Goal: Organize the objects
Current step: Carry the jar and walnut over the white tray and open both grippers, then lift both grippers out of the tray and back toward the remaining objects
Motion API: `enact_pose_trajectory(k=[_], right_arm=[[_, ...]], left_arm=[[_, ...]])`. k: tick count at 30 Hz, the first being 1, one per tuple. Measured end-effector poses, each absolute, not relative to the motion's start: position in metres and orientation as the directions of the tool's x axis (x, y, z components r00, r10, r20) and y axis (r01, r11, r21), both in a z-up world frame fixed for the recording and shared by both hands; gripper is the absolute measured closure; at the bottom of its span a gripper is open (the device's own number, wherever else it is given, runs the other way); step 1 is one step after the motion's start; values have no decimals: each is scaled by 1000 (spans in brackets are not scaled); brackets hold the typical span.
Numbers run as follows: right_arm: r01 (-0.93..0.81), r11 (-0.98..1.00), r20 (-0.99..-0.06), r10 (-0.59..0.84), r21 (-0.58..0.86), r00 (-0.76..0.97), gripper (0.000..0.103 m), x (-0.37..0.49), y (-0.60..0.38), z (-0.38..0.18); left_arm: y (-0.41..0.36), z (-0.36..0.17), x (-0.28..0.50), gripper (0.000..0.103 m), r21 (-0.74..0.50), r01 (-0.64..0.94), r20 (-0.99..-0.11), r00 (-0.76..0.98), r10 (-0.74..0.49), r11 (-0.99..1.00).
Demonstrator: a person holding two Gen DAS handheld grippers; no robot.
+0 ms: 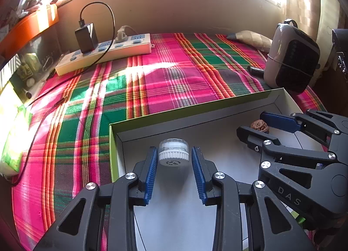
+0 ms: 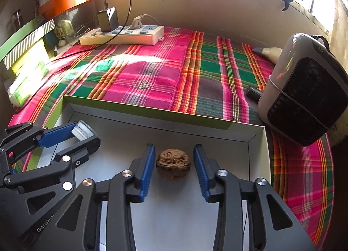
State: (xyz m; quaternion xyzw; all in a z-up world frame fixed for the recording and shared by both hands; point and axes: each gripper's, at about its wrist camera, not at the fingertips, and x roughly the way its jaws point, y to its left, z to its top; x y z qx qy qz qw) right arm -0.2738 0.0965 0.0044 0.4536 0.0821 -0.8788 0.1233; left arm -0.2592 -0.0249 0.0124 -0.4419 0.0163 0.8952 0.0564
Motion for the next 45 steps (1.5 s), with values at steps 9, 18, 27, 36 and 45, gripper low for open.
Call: enact_pose_trajectory(k=[9, 18, 27, 36, 45], right_arm=[[273, -962, -815, -137, -27, -563, 53, -271, 103, 6], [258, -966, -808, -139, -18, -573, 53, -261, 107, 10], [247, -969, -784, -163, 13, -599, 53, -240, 113, 21], [243, -970, -757, -182, 31, -628, 53, -210, 114, 32], [234, -971, -735, -191, 45, -651, 53, -179, 120, 39]], left_arm=[[-22, 15, -252, 66, -18, -109, -794, -602, 81, -994], [-22, 24, -240, 65, -21, -103, -782, -618, 81, -994], [-28, 38, -218, 65, -37, -77, -754, -652, 79, -996], [-31, 48, -190, 65, -39, -61, -729, -681, 71, -997], [-39, 57, -160, 65, -43, -58, -698, -713, 71, -997]])
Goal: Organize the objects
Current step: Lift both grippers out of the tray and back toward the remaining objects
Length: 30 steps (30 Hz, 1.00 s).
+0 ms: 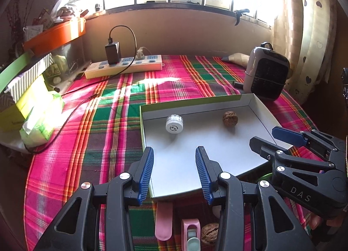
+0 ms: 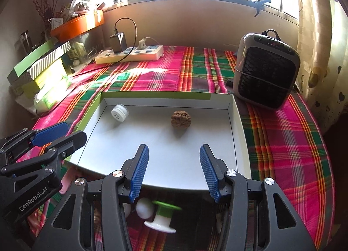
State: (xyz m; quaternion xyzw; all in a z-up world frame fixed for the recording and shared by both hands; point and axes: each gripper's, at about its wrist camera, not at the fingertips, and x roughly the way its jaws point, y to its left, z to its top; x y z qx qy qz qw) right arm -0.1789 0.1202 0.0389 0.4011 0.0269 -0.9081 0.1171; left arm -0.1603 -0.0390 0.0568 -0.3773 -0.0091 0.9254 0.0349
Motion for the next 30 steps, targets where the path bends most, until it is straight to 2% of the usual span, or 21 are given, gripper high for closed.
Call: enact_pose_trajectory(k=[17, 30], right_arm=[[258, -964, -680, -229, 61, -696, 53, -127, 134, 43], [317, -946, -684, -279, 74, -674, 53, -99, 125, 33]], left_arm=[[-71, 44, -114, 65, -127, -35, -699, -706, 115, -991], [-73, 22, -99, 64, -180, -63, -728, -662, 176, -982]])
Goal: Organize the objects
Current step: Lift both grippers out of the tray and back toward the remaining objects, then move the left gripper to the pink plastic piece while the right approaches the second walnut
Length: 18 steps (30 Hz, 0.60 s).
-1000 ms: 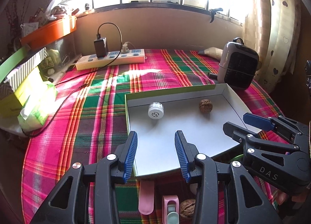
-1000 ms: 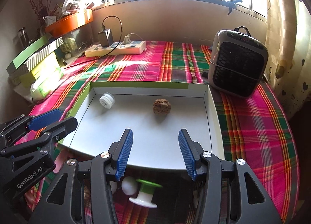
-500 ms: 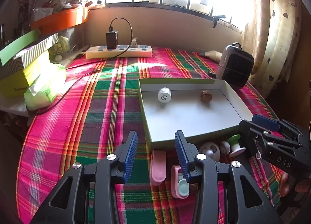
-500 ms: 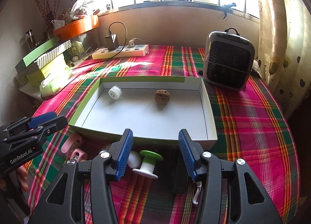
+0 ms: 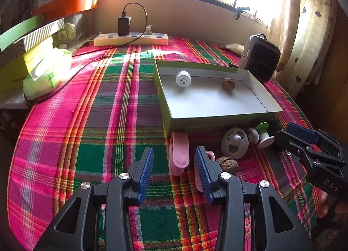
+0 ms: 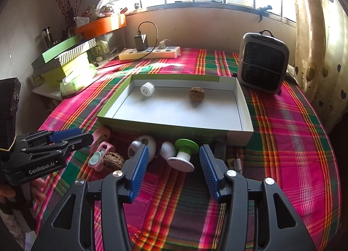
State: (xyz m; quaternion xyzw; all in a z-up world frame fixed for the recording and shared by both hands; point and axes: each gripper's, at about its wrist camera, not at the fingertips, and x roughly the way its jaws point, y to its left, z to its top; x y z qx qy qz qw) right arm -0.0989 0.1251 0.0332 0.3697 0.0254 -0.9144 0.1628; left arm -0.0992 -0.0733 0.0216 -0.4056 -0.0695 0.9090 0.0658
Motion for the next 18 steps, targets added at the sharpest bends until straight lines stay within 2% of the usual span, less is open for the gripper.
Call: enact_pose_trajectory(k=[18], right_arm=[[370, -926, -714, -313, 81, -627, 53, -94, 108, 20]], left_arm=[[-73, 5, -121, 64, -178, -52, -765, -620, 172, -983]])
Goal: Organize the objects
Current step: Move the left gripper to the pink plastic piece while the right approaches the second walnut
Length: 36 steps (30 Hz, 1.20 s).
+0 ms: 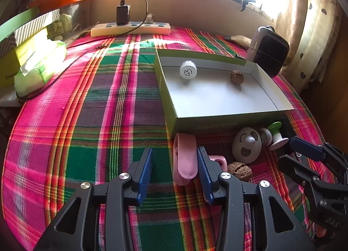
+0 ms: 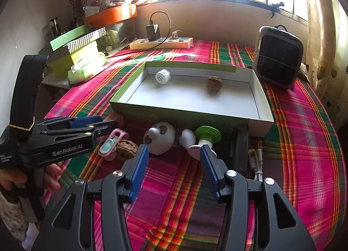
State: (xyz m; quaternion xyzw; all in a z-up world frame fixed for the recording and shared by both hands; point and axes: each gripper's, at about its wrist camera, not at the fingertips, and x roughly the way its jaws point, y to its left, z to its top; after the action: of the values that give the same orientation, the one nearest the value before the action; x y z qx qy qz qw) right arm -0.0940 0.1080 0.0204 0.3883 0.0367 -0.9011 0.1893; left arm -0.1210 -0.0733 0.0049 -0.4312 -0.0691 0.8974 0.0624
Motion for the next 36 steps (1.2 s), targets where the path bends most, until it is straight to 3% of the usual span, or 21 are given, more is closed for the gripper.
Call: enact_pose_trajectory(k=[13, 31, 36], right_arm=[[471, -871, -729, -412, 139, -547, 53, -94, 80, 13], [409, -903, -736, -365, 132, -570, 53, -99, 59, 1], [428, -894, -749, -376, 136, -546, 59, -100, 52, -3]], left_arm=[[-78, 5, -122, 64, -170, -43, -768, -620, 160, -984], [-98, 4, -117, 65, -190, -24, -759, -631, 162, -982], [-98, 4, -117, 65, -185, -30, -759, -631, 162, -982]])
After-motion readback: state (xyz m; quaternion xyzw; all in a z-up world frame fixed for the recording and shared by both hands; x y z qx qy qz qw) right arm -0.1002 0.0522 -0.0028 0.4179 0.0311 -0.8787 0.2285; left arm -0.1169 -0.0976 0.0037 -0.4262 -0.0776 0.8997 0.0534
